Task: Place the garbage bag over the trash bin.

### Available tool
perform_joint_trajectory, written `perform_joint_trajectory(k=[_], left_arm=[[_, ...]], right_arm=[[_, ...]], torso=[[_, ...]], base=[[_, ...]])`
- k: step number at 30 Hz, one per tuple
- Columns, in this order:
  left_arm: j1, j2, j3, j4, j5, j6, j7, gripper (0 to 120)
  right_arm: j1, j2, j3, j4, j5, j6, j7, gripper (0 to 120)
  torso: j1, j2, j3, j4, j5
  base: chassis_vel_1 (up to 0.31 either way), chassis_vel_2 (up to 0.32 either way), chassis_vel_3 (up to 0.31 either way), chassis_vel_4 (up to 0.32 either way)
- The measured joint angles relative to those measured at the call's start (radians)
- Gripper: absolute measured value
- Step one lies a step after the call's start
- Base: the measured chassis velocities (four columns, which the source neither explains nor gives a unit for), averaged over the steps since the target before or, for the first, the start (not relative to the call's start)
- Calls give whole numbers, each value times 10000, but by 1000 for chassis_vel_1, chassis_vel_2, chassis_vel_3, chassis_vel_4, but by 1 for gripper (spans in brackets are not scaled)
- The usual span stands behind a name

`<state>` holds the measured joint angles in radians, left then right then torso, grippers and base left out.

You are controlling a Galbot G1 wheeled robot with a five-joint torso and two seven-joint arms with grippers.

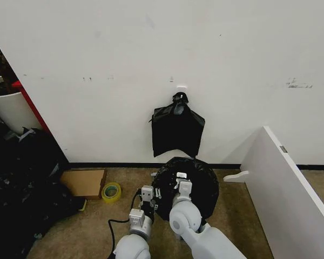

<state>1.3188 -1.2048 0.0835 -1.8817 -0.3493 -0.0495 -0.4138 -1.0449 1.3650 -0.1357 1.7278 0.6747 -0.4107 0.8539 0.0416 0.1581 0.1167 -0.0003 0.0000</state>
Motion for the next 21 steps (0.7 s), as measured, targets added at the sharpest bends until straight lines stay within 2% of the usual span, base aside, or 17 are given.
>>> perform_joint_trajectory(k=[10,16,21], left_arm=[[25,0,-20,-29,-2,-6,9,0],[-3,6,-58,21,-7,-12,7,0],[-71,6,-77,95,-76,-12,-3,0]], right_arm=[[107,-168,215,-211,2,-142,271,0],[-126,-401,153,588,362,-285,284,0],[-641,-614,-125,1876,562,-391,110,0]], torso=[[0,0,0,1,0],[0,0,0,2,0],[0,0,0,1,1]], base=[[0,0,0,0],[0,0,0,0],[0,0,0,0]])
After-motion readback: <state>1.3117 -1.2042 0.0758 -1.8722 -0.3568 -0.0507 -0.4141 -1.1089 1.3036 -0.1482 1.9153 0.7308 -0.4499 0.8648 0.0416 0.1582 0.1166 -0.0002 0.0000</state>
